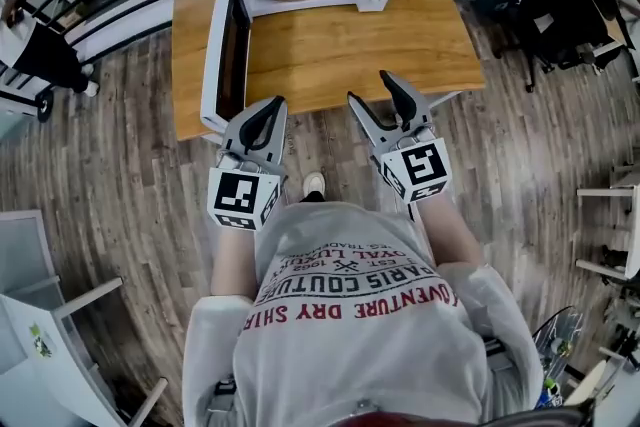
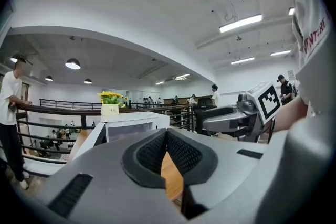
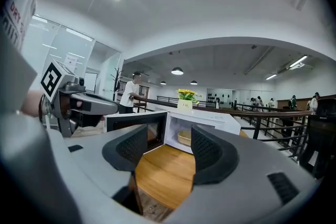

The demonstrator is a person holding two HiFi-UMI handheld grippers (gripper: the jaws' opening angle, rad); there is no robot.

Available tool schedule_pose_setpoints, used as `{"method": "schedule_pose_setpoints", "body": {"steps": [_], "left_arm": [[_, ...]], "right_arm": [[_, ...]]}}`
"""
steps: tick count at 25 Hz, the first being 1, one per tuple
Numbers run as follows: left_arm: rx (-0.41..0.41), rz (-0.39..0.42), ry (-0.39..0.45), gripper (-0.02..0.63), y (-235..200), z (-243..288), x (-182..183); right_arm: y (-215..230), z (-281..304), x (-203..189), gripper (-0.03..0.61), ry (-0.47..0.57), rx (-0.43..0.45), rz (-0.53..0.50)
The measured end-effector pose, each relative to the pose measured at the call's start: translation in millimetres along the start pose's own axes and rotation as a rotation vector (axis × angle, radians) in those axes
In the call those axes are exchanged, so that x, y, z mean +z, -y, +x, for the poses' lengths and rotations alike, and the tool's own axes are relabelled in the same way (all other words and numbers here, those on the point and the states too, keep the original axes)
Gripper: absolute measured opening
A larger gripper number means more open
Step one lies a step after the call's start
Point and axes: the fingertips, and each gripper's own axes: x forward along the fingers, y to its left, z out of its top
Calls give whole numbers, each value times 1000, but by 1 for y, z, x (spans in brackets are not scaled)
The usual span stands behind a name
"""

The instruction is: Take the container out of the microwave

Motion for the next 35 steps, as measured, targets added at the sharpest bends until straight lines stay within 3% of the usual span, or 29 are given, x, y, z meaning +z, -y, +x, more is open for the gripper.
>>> {"method": "schedule_pose_setpoints", "body": {"steps": [9,14,19,30,35], "left_arm": [[-33,-8,-45,17,-55,69,-2],[-1,-19,-68,16,-76,94,-8],[69,-36,-78,15,-96,121,-12],[223,-93,-110,15,-133,175,-29],[286,-126,-102,15,-145,186,-36]], "right_arm": [[43,92,-8,256,-60,4,52],[69,136,-19,256,-110,23,60],[88,179,-37,256,-180,114,23],[104,281,-83,256,-375,356,-213],[94,317,-113,256,-483,513,-327]]}}
